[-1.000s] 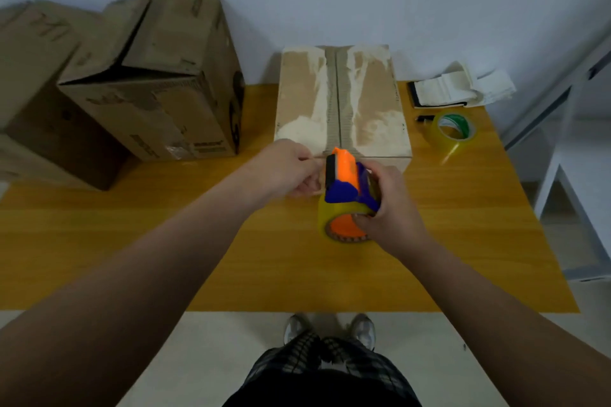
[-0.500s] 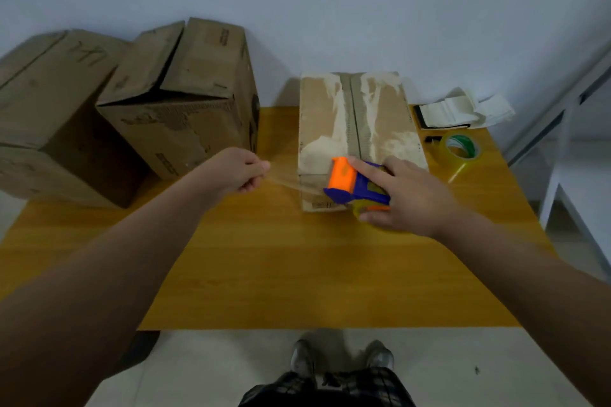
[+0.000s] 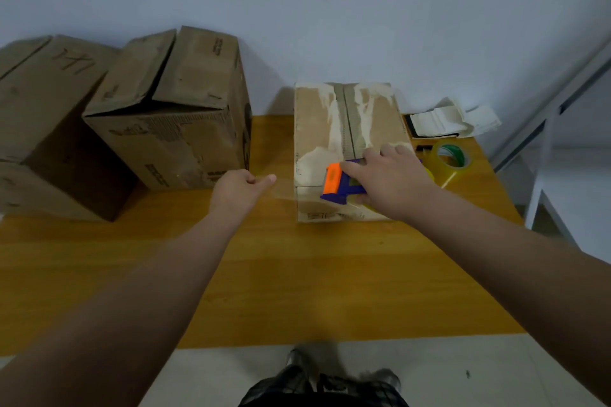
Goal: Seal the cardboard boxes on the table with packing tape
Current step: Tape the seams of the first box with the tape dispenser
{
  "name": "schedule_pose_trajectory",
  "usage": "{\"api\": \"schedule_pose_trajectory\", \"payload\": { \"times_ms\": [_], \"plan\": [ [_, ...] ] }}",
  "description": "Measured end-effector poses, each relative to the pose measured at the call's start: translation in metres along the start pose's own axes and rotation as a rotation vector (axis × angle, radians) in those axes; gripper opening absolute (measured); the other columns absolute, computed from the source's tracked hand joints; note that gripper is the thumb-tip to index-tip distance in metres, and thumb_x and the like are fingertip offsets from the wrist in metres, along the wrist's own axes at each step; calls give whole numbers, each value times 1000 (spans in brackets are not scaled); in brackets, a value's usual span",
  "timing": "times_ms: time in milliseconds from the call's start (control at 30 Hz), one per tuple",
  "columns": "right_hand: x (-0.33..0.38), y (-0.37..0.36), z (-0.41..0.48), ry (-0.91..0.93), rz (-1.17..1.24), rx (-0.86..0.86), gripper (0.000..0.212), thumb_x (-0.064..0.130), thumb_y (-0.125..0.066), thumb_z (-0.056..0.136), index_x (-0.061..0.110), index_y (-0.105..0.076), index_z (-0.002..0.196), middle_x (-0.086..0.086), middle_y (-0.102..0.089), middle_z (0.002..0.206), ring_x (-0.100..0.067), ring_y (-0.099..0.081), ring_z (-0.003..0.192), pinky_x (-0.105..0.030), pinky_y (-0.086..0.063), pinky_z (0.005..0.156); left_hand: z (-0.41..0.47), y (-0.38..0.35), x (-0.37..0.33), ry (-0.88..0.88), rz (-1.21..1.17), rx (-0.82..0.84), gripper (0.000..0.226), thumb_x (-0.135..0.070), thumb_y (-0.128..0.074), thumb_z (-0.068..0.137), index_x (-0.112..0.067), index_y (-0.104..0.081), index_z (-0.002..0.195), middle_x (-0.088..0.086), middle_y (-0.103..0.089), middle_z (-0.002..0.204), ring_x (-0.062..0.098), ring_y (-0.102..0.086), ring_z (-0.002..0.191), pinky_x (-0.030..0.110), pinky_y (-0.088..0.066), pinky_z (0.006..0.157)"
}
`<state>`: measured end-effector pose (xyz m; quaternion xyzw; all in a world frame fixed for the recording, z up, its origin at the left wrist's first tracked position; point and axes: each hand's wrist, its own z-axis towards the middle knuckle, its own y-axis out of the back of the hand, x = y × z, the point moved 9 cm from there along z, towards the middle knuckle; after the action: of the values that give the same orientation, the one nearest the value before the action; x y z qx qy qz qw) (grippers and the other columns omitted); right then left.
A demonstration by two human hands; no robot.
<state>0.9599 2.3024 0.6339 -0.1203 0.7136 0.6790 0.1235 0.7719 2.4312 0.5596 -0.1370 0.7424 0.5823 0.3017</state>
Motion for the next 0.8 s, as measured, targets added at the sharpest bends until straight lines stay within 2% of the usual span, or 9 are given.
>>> {"api": "schedule_pose_trajectory", "payload": {
  "times_ms": [100,267,467,567,700,767,800],
  "plan": [
    [3,5,9,32,-39,-14,60,49,-53,91,29,-29,142,-9,-52,122,-31,-50,110,-40,-38,90,2,-5,6,20,-17,-25,48,-52,-58,86,-13,-40,65,6,-41,61,20,-42,54,33,-31,52],
    [1,3,15,38,-40,23,64,51,-53,90,31,-27,145,-8,-49,128,-29,-47,114,-40,-37,91,4,-14,16,48,-64,-34,47,-52,-58,86,-13,-41,67,5,-40,60,21,-42,55,34,-32,54],
    [-2,0,20,24,-28,49,61,44,-56,90,32,-29,143,-6,-51,125,-28,-48,112,-39,-36,90,9,-20,15,31,-87,-57,46,-50,-58,87,-16,-40,62,1,-38,55,19,-40,52,33,-30,52],
    [0,-6,22,22,-12,96,60,46,-55,91,31,-30,143,-7,-50,126,-28,-47,113,-40,-37,91,12,-27,17,34,-86,-33,44,-49,-58,87,-14,-43,64,2,-42,58,18,-43,55,32,-31,52],
    [-1,-7,24,9,11,110,55,42,-54,92,31,-33,142,-8,-51,124,-29,-48,111,-41,-37,91,14,-49,21,60,-118,32,46,-47,-58,88,-16,-39,60,0,-36,57,17,-38,54,28,-24,50],
    [0,-8,23,4,6,116,55,42,-54,92,30,-34,141,-9,-51,124,-29,-48,111,-42,-38,92,15,-63,21,94,-154,67,43,-47,-57,89,-10,-52,69,2,-42,62,20,-44,62,28,-26,52],
    [0,-8,22,3,3,117,55,42,-54,92,30,-34,141,-9,-51,125,-30,-48,111,-42,-38,92,15,-69,21,108,-171,89,46,-48,-56,89,-3,-60,83,6,-51,71,24,-51,71,28,-33,56]
  ]
}}
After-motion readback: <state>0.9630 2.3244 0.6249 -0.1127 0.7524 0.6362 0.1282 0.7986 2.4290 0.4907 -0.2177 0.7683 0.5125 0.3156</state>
